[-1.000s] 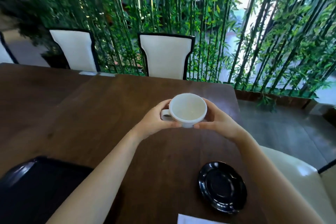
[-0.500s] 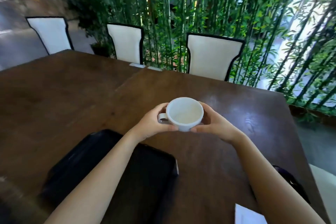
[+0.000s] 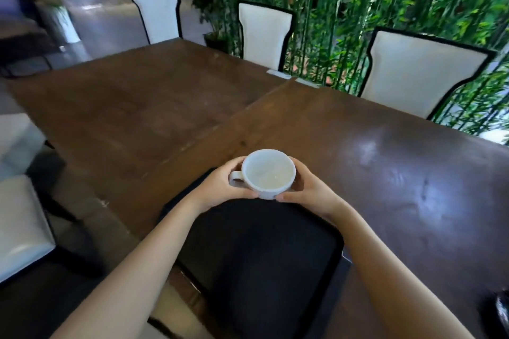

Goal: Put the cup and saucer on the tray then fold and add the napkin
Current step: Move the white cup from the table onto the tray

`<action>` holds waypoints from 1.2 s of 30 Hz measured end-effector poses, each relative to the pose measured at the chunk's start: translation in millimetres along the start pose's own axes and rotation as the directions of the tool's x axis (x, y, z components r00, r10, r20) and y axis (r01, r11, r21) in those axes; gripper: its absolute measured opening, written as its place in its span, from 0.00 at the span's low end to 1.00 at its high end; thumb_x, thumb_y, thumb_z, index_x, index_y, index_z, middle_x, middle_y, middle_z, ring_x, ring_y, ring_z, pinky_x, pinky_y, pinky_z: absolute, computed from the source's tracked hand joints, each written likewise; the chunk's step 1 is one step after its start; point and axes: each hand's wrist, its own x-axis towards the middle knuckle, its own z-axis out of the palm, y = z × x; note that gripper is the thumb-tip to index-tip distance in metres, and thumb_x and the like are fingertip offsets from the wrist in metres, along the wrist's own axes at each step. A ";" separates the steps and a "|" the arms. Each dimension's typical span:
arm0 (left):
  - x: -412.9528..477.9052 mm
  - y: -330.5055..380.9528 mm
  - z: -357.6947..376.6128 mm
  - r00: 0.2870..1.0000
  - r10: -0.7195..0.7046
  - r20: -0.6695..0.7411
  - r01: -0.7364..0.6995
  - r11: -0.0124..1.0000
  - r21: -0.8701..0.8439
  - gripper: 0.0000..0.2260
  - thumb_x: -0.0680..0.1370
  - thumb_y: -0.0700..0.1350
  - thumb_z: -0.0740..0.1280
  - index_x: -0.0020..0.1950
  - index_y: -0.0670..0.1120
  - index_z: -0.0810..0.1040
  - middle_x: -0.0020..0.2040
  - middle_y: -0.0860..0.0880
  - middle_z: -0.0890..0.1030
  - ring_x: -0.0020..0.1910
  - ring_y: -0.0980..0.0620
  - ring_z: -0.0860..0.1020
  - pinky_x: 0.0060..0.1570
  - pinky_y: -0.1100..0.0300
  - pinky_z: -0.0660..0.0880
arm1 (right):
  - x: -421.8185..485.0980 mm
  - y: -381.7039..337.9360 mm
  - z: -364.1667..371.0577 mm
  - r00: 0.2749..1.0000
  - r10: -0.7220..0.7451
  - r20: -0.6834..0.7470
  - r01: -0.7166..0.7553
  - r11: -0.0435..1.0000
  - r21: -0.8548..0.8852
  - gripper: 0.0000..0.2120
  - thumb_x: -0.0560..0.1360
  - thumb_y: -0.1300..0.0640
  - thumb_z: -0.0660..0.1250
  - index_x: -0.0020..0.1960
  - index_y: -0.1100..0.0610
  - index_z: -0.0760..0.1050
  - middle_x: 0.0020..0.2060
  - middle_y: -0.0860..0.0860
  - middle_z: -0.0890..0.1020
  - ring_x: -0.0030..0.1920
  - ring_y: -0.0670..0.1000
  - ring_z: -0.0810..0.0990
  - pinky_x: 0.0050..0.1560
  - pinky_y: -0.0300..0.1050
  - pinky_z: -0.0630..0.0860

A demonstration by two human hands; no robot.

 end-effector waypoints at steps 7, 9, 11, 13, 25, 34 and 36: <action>6.4 -54.6 -12.8 0.995 -0.094 0.037 0.095 0.995 -0.032 0.29 0.67 0.47 0.77 0.64 0.62 0.71 0.61 0.61 0.76 0.59 0.62 0.75 0.50 0.69 0.74 | 34.5 45.1 32.8 0.991 0.100 0.094 -0.111 0.987 0.119 0.38 0.65 0.63 0.76 0.67 0.41 0.64 0.63 0.45 0.72 0.63 0.44 0.72 0.56 0.39 0.76; 11.4 -70.2 -10.3 0.993 -0.116 0.030 0.116 0.993 -0.025 0.31 0.66 0.47 0.77 0.66 0.58 0.70 0.61 0.59 0.76 0.60 0.59 0.75 0.55 0.63 0.73 | 41.0 59.0 35.9 0.985 0.138 0.108 -0.151 0.980 0.129 0.39 0.64 0.63 0.76 0.68 0.43 0.62 0.64 0.47 0.71 0.64 0.47 0.70 0.58 0.42 0.75; 16.8 -82.4 -7.7 0.991 -0.130 0.030 0.130 0.991 -0.015 0.31 0.66 0.48 0.77 0.66 0.58 0.70 0.61 0.59 0.76 0.59 0.60 0.75 0.54 0.63 0.73 | 47.6 70.9 37.2 0.978 0.170 0.118 -0.185 0.974 0.128 0.40 0.63 0.62 0.76 0.68 0.43 0.62 0.64 0.47 0.70 0.65 0.47 0.69 0.57 0.40 0.74; 21.9 -92.4 -6.4 0.989 -0.144 0.032 0.145 0.989 -0.010 0.31 0.66 0.47 0.78 0.65 0.59 0.70 0.60 0.61 0.75 0.58 0.63 0.74 0.52 0.67 0.72 | 54.1 81.0 38.3 0.972 0.198 0.125 -0.214 0.967 0.136 0.41 0.62 0.62 0.76 0.68 0.43 0.61 0.65 0.46 0.69 0.64 0.47 0.69 0.56 0.40 0.74; 45.8 -126.1 -7.2 0.982 -0.177 0.062 0.177 0.984 0.013 0.34 0.65 0.46 0.78 0.68 0.58 0.68 0.64 0.58 0.74 0.62 0.59 0.72 0.59 0.59 0.70 | 76.7 110.0 42.3 0.953 0.275 0.127 -0.289 0.951 0.112 0.41 0.64 0.65 0.75 0.68 0.45 0.59 0.62 0.44 0.68 0.62 0.46 0.68 0.57 0.39 0.71; 53.6 -119.9 -18.4 0.943 -0.294 0.155 0.255 0.939 0.231 0.40 0.67 0.46 0.77 0.73 0.55 0.58 0.67 0.58 0.68 0.69 0.54 0.64 0.65 0.57 0.63 | 75.1 102.4 25.8 0.922 0.375 0.100 -0.374 0.927 -0.022 0.46 0.68 0.65 0.74 0.75 0.51 0.48 0.73 0.49 0.60 0.72 0.51 0.59 0.72 0.50 0.60; 57.0 -111.5 -32.5 0.902 -0.393 0.179 0.305 0.872 0.382 0.43 0.68 0.47 0.76 0.75 0.53 0.54 0.72 0.52 0.66 0.71 0.50 0.62 0.70 0.50 0.61 | 70.8 93.7 14.7 0.915 0.392 0.098 -0.382 0.918 -0.110 0.45 0.69 0.63 0.73 0.76 0.51 0.48 0.75 0.49 0.57 0.74 0.51 0.56 0.73 0.50 0.58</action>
